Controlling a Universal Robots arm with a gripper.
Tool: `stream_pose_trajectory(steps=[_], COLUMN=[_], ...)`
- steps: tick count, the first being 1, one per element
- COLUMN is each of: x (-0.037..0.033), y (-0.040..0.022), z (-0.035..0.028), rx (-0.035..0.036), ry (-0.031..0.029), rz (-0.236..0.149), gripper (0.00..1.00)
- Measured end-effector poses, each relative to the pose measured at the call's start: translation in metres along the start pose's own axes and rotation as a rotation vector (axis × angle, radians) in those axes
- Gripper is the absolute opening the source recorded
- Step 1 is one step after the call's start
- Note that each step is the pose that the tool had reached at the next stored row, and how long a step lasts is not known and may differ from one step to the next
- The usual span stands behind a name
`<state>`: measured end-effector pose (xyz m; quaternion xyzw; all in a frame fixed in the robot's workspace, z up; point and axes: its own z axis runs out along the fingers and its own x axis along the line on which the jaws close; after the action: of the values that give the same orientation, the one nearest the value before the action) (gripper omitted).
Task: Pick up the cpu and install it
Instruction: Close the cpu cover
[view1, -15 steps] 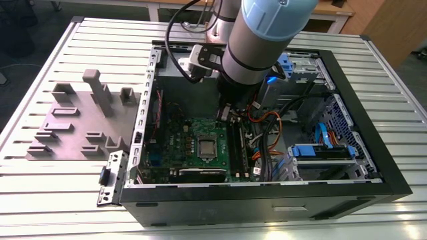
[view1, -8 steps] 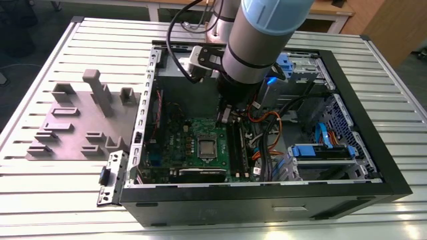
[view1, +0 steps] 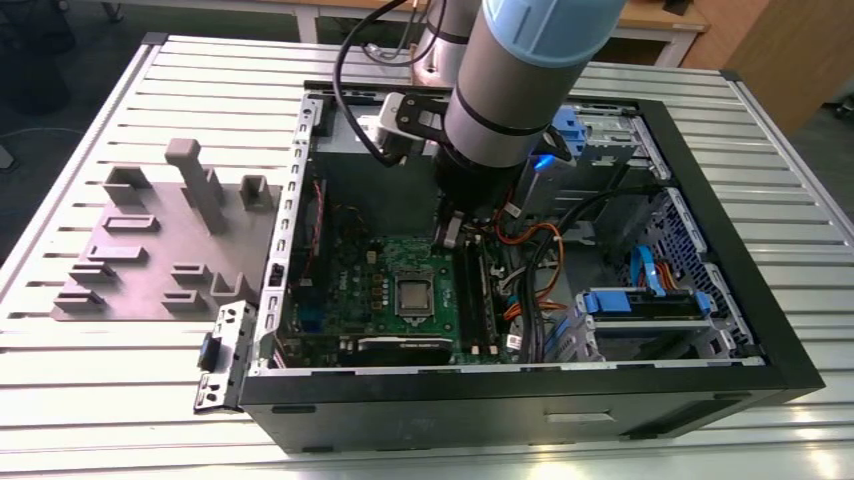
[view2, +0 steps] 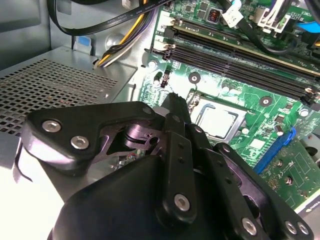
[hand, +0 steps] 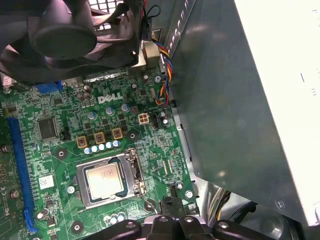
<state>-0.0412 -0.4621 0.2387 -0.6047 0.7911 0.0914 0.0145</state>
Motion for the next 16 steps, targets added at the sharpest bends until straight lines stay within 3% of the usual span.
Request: stream_pose_trajectory(steps=[7,16], x=[0.0000,0.0055], y=[0.0000,-0.0014], z=[0.0000,-0.0009], rx=[0.0001,0.0001], ry=[0.0004,0.0002], rz=[0.000,0.000], gripper=[0.11,0.11])
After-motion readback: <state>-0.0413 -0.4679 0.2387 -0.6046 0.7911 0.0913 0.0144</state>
